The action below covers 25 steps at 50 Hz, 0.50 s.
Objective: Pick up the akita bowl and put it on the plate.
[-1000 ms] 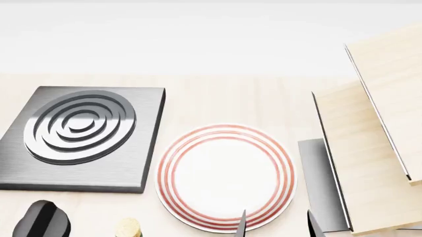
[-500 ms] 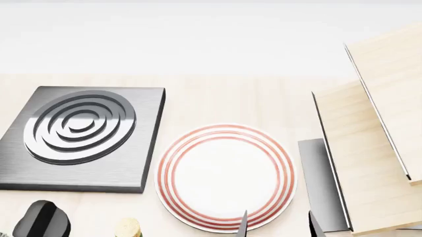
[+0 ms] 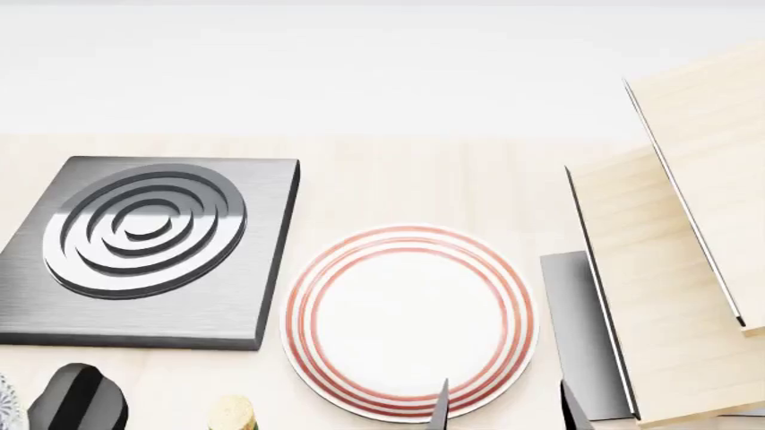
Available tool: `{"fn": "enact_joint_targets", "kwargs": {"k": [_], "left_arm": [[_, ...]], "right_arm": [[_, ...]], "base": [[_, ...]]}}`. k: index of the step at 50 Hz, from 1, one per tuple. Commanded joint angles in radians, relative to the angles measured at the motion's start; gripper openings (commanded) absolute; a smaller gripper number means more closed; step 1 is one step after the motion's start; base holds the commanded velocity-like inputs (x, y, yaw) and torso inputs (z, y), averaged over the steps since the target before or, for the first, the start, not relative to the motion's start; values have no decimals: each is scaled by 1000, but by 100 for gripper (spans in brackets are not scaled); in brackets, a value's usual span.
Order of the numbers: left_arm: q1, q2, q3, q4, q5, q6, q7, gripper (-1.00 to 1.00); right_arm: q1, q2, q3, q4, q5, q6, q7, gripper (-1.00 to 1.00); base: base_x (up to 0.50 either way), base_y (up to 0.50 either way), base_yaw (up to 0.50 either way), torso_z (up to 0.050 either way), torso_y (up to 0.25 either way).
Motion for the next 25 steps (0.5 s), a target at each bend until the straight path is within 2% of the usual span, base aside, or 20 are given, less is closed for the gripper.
{"fn": "enact_joint_targets", "kwargs": {"k": [1, 15, 25], "left_arm": [[-33, -12, -53, 75, -28, -14, 32, -100], [-184, -74, -40, 104, -118, -118, -21, -100], [-294, -101, -6, 54, -152, -154, -30, -100]], "right_arm": [[2, 4, 0, -6, 3, 2, 2, 100], [0, 10, 1, -23, 9, 10, 8, 100], [6, 15, 1, -30, 14, 21, 10, 100]], "base": [[0, 0, 0, 0, 0], [0, 0, 0, 0, 0], [0, 0, 0, 0, 0]]}}
